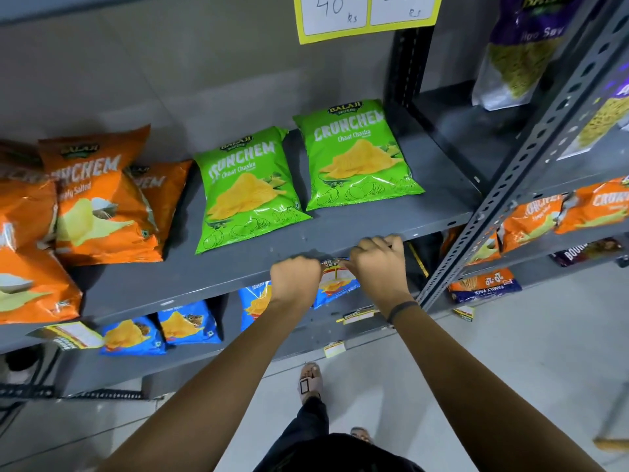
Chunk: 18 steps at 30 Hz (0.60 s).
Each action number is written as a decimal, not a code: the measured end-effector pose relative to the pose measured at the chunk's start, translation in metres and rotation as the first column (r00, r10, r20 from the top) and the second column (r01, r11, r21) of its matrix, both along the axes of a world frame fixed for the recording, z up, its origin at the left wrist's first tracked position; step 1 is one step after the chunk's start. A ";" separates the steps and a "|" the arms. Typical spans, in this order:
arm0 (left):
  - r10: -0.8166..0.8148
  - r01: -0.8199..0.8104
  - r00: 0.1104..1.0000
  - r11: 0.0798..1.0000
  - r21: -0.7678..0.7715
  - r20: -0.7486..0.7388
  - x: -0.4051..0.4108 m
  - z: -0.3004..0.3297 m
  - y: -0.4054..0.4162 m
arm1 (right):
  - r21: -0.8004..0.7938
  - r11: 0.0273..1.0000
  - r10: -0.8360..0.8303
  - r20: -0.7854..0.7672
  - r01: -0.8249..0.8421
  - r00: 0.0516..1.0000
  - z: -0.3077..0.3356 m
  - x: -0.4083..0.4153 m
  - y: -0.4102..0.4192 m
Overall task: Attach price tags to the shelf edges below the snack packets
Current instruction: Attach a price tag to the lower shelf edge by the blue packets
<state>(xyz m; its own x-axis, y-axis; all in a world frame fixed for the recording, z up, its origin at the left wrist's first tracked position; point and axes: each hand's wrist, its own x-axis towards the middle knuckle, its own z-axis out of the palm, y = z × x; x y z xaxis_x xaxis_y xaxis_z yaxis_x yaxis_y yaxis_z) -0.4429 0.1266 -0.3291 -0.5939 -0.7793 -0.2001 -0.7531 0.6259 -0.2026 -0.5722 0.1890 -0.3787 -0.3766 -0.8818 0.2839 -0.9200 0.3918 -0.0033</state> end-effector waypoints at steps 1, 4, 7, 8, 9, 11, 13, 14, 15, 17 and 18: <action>0.003 -0.003 1.000 1.000 -0.008 -0.004 0.000 0.000 0.001 | 0.004 1.000 -0.004 -0.004 0.004 1.000 0.001 0.000 -0.001; 0.007 -0.007 1.000 1.000 -0.011 -0.026 0.002 -0.004 0.001 | 0.001 1.000 -0.007 -0.010 0.007 1.000 0.002 0.001 0.000; 0.014 -0.017 0.995 0.999 -0.033 -0.096 0.005 -0.004 -0.002 | -0.034 0.999 0.009 -0.004 -0.009 1.000 0.003 -0.001 0.003; 0.014 -0.020 0.992 0.999 -0.048 -0.128 0.005 -0.003 -0.003 | -0.044 0.999 0.018 0.012 -0.017 1.000 0.004 -0.003 0.003; 0.015 -0.025 0.987 0.998 -0.059 -0.162 0.005 -0.003 -0.004 | -0.049 0.999 0.025 0.031 -0.023 0.999 0.006 -0.004 0.002; 0.018 -0.033 0.976 0.997 -0.064 -0.219 0.004 -0.002 -0.007 | -0.052 0.998 0.028 0.062 -0.025 0.998 0.012 -0.006 -0.001; 0.006 -0.024 0.971 0.997 -0.072 -0.240 0.003 -0.001 -0.011 | -0.053 0.998 0.025 0.073 -0.021 0.997 0.016 -0.006 -0.004; 0.000 -0.019 0.971 0.997 -0.078 -0.241 0.002 -0.001 -0.012 | -0.052 0.998 0.023 0.073 -0.019 0.997 0.017 -0.006 -0.005; -0.004 -0.017 0.971 0.996 -0.086 -0.239 0.001 -0.001 -0.013 | -0.048 0.999 0.017 0.070 -0.014 0.997 0.019 -0.005 -0.005; -0.002 -0.020 0.972 0.996 -0.090 -0.236 -0.001 0.001 -0.012 | -0.041 0.999 -0.001 0.058 0.004 0.998 0.020 -0.005 -0.005; 0.010 -0.031 0.971 0.996 -0.084 -0.239 -0.003 0.001 -0.011 | -0.042 0.999 -0.013 0.055 0.015 0.998 0.021 -0.005 -0.004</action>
<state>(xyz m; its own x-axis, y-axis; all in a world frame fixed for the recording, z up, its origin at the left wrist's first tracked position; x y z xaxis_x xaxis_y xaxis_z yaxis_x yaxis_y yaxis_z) -0.4455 0.1160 -0.3280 -0.5999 -0.8000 0.0134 -0.7987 0.5978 -0.0683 -0.5771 0.1851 -0.3580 -0.4045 -0.8643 0.2990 -0.9126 0.4028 -0.0703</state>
